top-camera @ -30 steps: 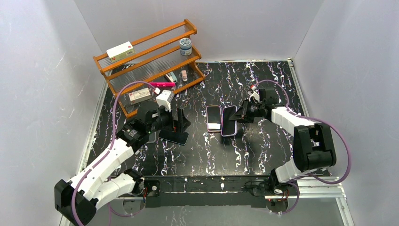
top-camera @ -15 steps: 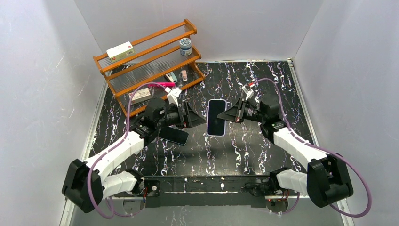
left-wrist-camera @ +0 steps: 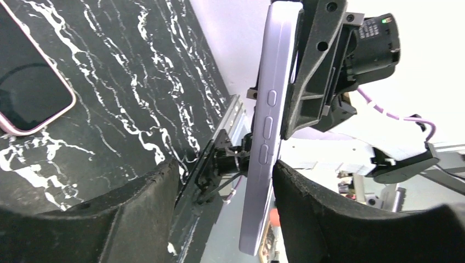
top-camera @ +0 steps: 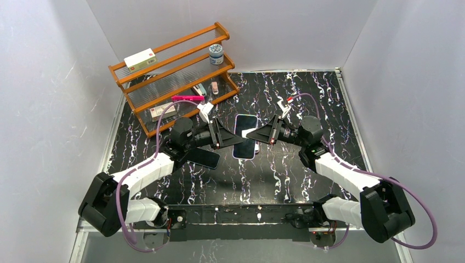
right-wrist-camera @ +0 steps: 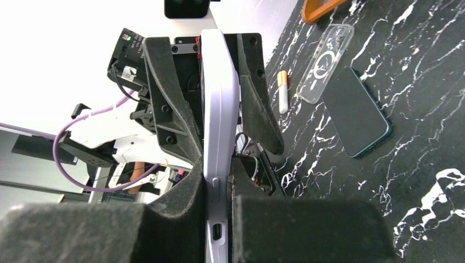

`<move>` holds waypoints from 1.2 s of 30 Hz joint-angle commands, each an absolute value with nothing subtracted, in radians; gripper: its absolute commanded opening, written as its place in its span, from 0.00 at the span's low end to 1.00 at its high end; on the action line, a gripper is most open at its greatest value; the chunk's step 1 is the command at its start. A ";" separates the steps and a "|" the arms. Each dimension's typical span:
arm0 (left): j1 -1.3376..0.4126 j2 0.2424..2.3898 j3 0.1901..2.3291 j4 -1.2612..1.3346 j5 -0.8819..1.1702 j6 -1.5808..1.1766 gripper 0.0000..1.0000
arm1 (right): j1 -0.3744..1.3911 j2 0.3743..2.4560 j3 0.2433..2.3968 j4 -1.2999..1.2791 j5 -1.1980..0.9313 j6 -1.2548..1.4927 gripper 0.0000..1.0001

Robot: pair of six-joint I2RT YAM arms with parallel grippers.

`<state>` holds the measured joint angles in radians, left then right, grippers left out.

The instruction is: Put the phone into the phone case

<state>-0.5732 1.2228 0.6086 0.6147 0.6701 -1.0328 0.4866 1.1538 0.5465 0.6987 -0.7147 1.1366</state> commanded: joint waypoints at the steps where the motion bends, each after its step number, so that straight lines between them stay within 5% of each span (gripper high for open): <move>1: -0.580 1.220 0.585 0.750 0.713 -1.093 0.46 | 0.497 1.146 0.574 0.837 -0.717 1.165 0.15; 3: -0.580 1.221 0.579 0.767 0.723 -1.093 0.25 | 0.497 1.145 0.581 0.816 -0.723 1.141 0.21; 6: -0.580 1.220 0.575 0.771 0.742 -1.088 0.09 | 0.497 1.131 0.600 0.761 -0.716 1.096 0.33; 11: -0.580 1.208 0.576 0.774 0.782 -1.066 0.00 | 0.494 1.094 0.640 0.646 -0.675 1.009 0.53; 15: -0.579 1.197 0.568 0.774 0.804 -1.055 0.00 | 0.469 1.083 0.671 0.585 -0.670 0.967 0.56; 24: -0.580 1.187 0.558 0.775 0.825 -1.046 0.00 | 0.416 1.098 0.717 0.578 -0.704 0.967 0.48; 31: -0.580 1.196 0.573 0.650 0.769 -0.990 0.00 | 0.416 1.106 0.728 0.561 -0.701 0.938 0.07; 36: -0.580 1.195 0.629 0.393 0.695 -0.837 0.00 | 0.415 1.095 0.746 0.453 -0.659 0.863 0.01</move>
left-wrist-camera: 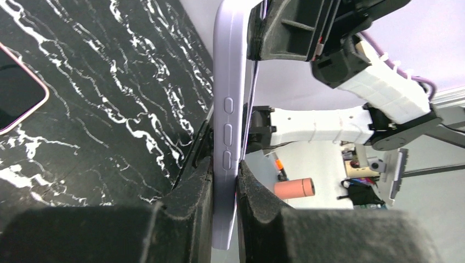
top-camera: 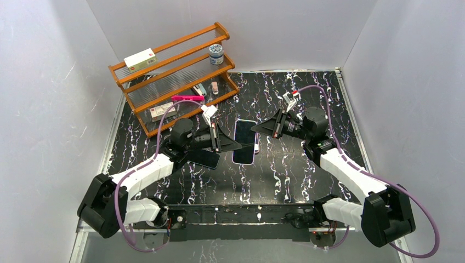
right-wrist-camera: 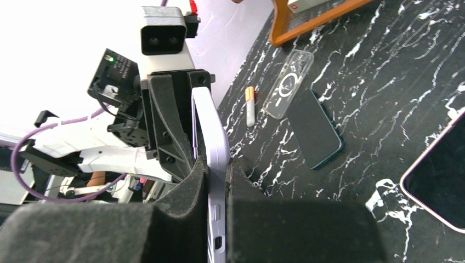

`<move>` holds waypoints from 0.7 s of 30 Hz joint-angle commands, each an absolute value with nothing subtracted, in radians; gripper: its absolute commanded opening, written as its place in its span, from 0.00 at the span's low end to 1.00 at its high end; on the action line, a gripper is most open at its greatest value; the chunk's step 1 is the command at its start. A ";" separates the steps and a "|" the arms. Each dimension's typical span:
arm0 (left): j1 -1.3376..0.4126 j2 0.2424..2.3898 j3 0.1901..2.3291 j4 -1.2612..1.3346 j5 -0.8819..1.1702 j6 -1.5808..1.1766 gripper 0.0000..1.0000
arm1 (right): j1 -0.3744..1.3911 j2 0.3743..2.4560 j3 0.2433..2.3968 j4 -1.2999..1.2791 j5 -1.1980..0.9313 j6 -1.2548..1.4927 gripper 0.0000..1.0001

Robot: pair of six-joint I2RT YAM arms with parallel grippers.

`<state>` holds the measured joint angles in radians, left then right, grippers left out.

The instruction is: Put the phone into the phone case

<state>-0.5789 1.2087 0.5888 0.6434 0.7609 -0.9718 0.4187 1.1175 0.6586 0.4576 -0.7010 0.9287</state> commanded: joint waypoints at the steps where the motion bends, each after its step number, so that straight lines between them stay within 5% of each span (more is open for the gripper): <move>1: -0.580 1.192 0.639 0.360 0.680 -0.819 0.00 | 0.416 1.096 0.749 0.433 -0.657 0.850 0.01; 5: -0.580 1.195 0.667 0.279 0.652 -0.773 0.00 | 0.415 1.104 0.745 0.368 -0.630 0.816 0.01; 12: -0.580 1.201 0.663 0.327 0.642 -0.819 0.00 | 0.415 1.071 0.707 0.318 -0.566 0.813 0.57; 18: -0.577 1.249 0.696 0.288 0.587 -0.805 0.00 | 0.415 1.023 0.711 0.217 -0.539 0.787 0.96; 21: -0.570 1.298 0.724 0.264 0.558 -0.785 0.00 | 0.415 0.991 0.707 0.185 -0.534 0.778 0.99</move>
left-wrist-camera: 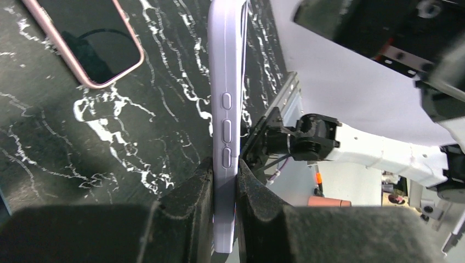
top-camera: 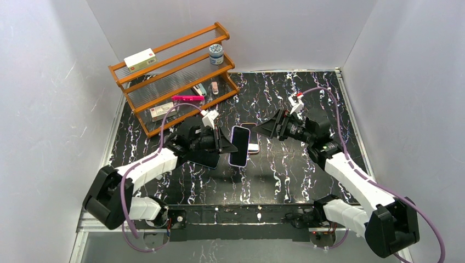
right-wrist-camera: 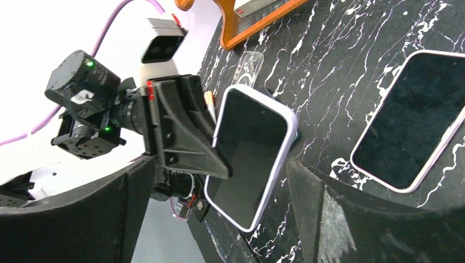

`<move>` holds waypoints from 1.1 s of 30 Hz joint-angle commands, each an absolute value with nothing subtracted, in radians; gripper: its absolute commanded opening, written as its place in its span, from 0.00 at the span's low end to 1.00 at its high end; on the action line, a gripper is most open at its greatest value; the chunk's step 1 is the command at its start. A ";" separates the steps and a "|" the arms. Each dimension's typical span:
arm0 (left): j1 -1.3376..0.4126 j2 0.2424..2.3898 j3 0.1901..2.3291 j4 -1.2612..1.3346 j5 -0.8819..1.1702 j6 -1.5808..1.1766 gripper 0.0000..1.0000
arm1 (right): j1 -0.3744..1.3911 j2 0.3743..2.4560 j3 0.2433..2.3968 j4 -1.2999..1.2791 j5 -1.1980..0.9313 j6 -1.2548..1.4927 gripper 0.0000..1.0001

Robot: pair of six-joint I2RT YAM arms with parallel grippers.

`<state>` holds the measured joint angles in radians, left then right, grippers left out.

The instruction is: Put the phone into the phone case

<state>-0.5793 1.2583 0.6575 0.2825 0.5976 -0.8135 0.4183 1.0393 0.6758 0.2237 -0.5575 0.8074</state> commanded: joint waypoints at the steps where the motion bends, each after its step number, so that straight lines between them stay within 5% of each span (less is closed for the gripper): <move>1: -0.566 1.315 0.740 0.251 0.546 -0.775 0.00 | 0.415 0.977 0.705 0.176 -0.528 0.775 0.99; 9: -0.519 1.483 0.947 0.019 0.340 -0.619 0.00 | 0.414 0.901 0.679 0.126 -0.510 0.757 0.99; 26: -0.419 1.741 0.963 0.128 0.476 -0.667 0.00 | 0.415 0.836 0.681 0.048 -0.493 0.716 0.99; 33: -0.416 1.756 1.024 -0.006 0.424 -0.604 0.38 | 0.415 0.830 0.680 0.040 -0.490 0.718 0.99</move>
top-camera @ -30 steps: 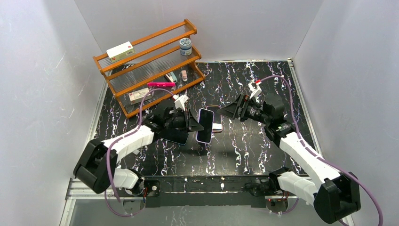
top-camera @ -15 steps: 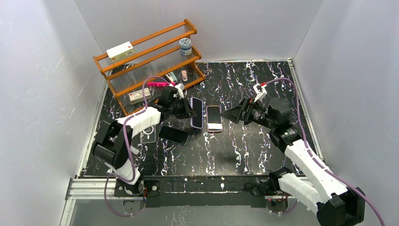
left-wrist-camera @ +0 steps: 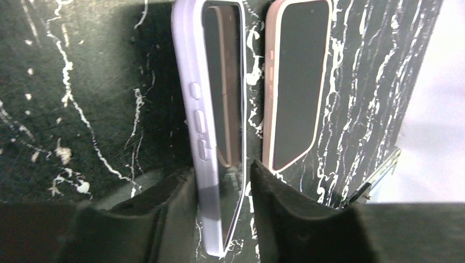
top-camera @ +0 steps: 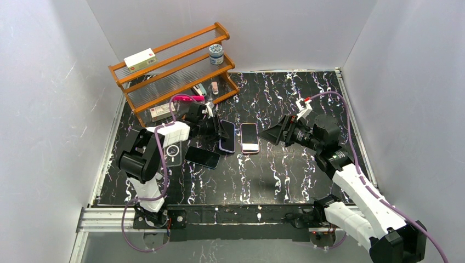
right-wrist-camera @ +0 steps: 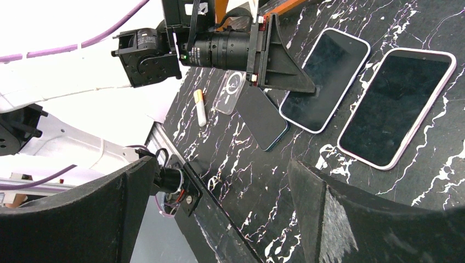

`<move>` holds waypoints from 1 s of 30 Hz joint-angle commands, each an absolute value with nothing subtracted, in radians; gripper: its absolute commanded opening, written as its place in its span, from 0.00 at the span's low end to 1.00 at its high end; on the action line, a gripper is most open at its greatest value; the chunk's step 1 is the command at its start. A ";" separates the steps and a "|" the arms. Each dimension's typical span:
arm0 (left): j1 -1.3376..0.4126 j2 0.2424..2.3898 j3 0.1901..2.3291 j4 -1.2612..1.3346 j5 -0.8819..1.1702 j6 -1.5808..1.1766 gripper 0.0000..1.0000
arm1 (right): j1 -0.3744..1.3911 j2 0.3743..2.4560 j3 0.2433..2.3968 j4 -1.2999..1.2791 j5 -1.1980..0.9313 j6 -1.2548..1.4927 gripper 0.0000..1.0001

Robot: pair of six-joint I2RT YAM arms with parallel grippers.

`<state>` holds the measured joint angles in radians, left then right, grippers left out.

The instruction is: Put the phone into the phone case

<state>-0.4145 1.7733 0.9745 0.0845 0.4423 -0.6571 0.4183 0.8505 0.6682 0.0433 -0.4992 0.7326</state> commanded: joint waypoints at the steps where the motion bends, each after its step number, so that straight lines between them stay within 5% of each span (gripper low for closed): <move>1: -0.416 1.751 1.031 -0.034 0.405 -0.595 0.43 | 0.415 0.831 0.681 0.039 -0.488 0.718 0.99; 12: -0.416 1.622 1.064 -0.260 0.213 -0.529 0.66 | 0.415 0.847 0.680 0.028 -0.477 0.726 0.99; 22: -0.402 1.456 0.975 -0.433 -0.221 -0.629 0.88 | 0.414 0.864 0.674 0.021 -0.467 0.727 0.99; 30: -0.356 1.436 0.969 -0.514 -0.319 -0.561 0.85 | 0.415 0.867 0.671 0.006 -0.462 0.712 0.99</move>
